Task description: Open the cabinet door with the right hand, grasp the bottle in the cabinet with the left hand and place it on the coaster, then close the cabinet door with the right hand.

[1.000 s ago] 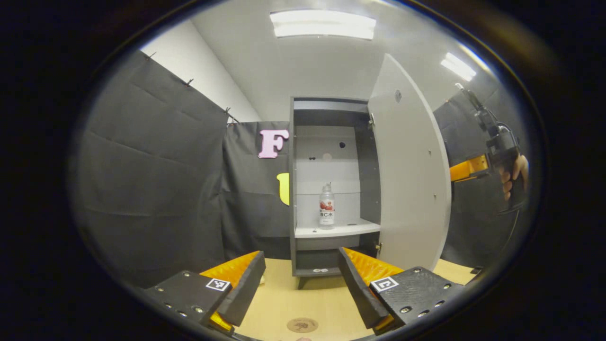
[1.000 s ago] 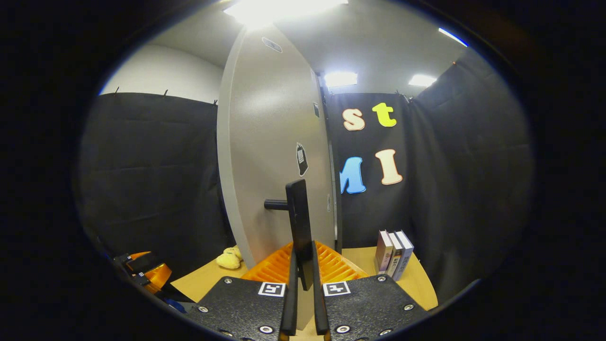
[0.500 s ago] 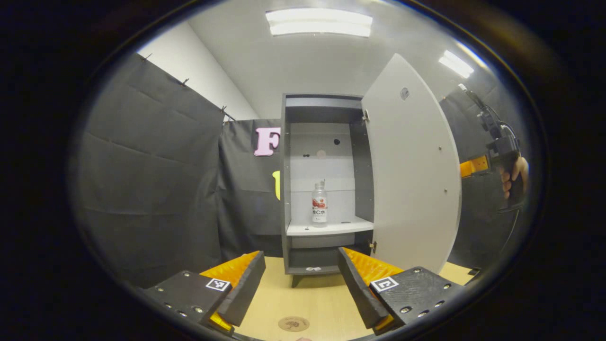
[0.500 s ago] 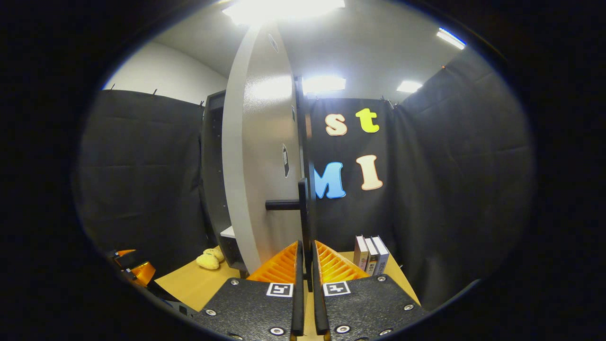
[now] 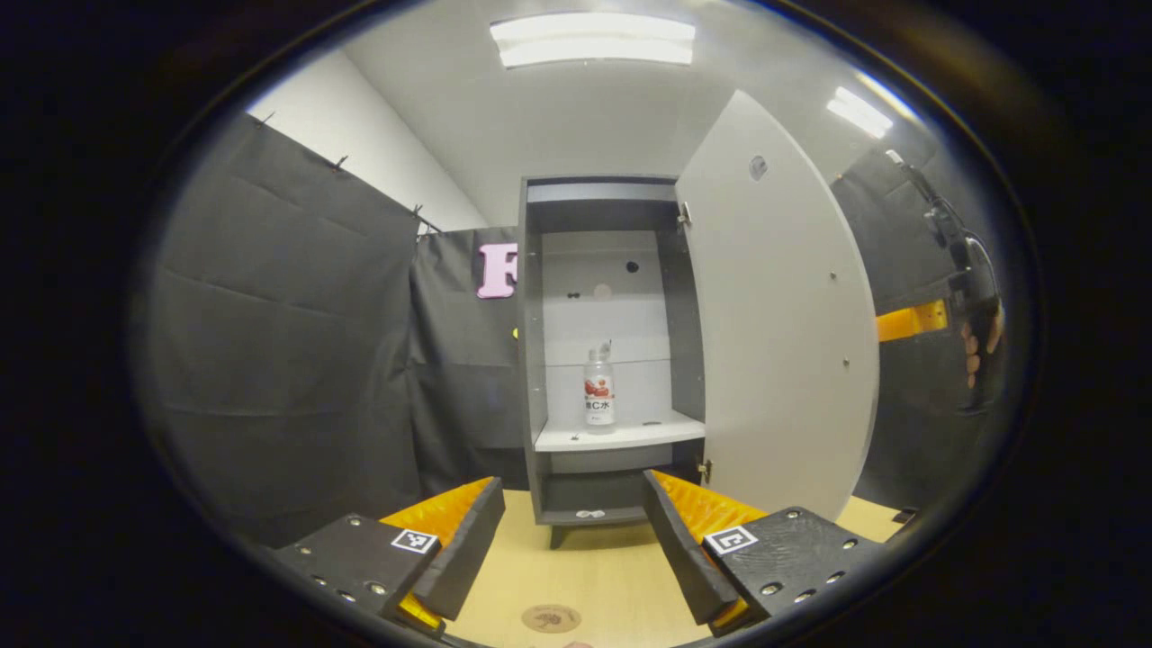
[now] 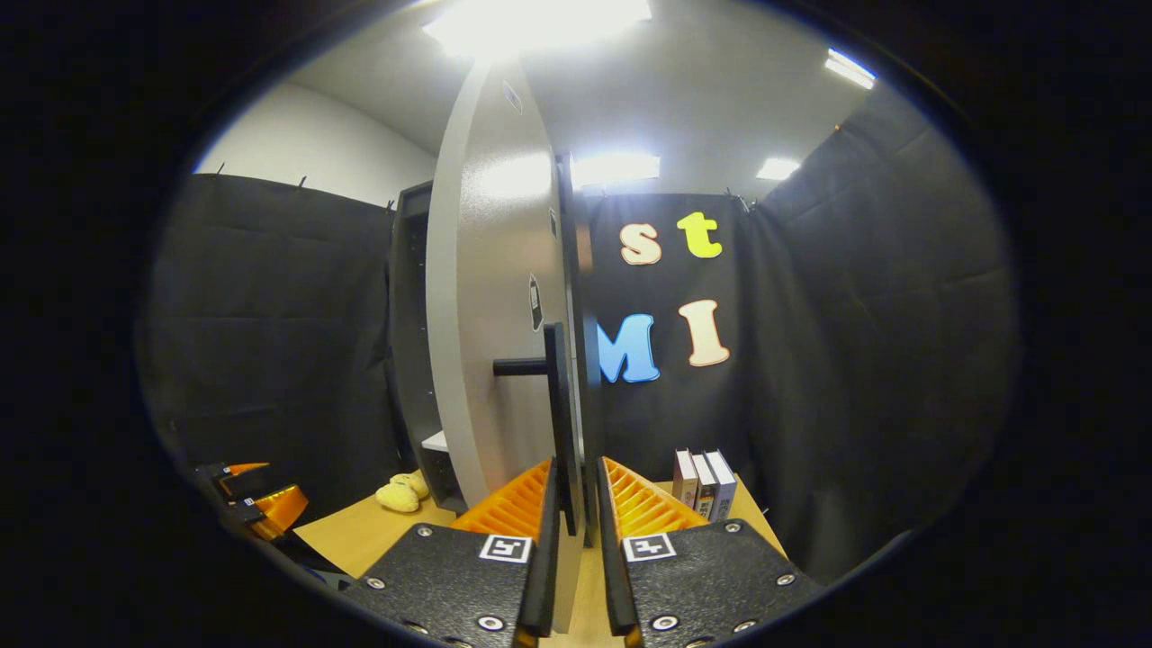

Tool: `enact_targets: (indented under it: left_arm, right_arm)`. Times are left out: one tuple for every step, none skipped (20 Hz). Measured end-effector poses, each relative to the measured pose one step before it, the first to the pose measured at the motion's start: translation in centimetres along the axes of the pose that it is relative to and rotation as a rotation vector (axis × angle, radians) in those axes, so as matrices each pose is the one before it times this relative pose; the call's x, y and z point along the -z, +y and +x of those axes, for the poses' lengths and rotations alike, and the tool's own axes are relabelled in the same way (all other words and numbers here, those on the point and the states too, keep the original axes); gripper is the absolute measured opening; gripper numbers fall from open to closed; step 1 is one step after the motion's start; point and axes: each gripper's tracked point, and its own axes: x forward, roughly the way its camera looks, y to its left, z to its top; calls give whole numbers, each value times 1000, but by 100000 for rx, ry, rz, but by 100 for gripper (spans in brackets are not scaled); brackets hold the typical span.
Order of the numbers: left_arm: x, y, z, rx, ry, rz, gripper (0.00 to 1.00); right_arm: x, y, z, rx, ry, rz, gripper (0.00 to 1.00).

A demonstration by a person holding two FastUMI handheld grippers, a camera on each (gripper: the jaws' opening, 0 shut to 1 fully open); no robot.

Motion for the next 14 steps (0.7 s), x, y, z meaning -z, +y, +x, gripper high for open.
enact_targets:
  left_arm:
    - [-149,-17,37,-124,-196,-215,92]
    - [-64,-25,-77,-166,-142,-287,91]
    - [-112,-60,49,17,-193,-337,91]
    - [-13,-119,139,330,16,-262,88]
    - [-142,-144,166,445,-201,268,88]
    - [-54,49,98,389,-130,676,88]
    - [-61,-85,114,839,183,481,88]
    - [-12,-197,67,1144,185,40,88]
    - [16,-270,143,1397,341,-313,88]
    - [-42,-288,13,1298,242,-470,88]
    - [-55,-271,79,1189,27,-702,88]
    - [-86,-329,149,1250,-34,-560,88]
    - [-12,-37,148,692,251,116,88]
    - [84,39,11,522,391,329,88]
  right_arm:
    - [226,-590,-543,1358,-887,-2359,25]
    - [-90,-389,-754,1268,-1841,-2491,39]
    - [-105,-491,-710,1487,-1802,-1837,52]
    - [184,-569,-500,1322,-1092,-1242,80]
    - [144,-472,-712,989,-674,-588,89]
    - [263,-543,-351,1225,-555,68,94]
    - [322,-480,-551,1331,-153,356,94]
    - [297,-378,-459,1116,20,741,94]
    - [494,-482,-536,1496,615,814,94]
    - [631,-475,-382,1377,515,1114,95]
    - [553,-371,-440,1196,435,1273,95]
    - [688,-360,-338,1256,983,1282,95]
    - [671,-262,-316,1255,1000,1008,94]
    - [589,-330,-447,1474,842,634,94]
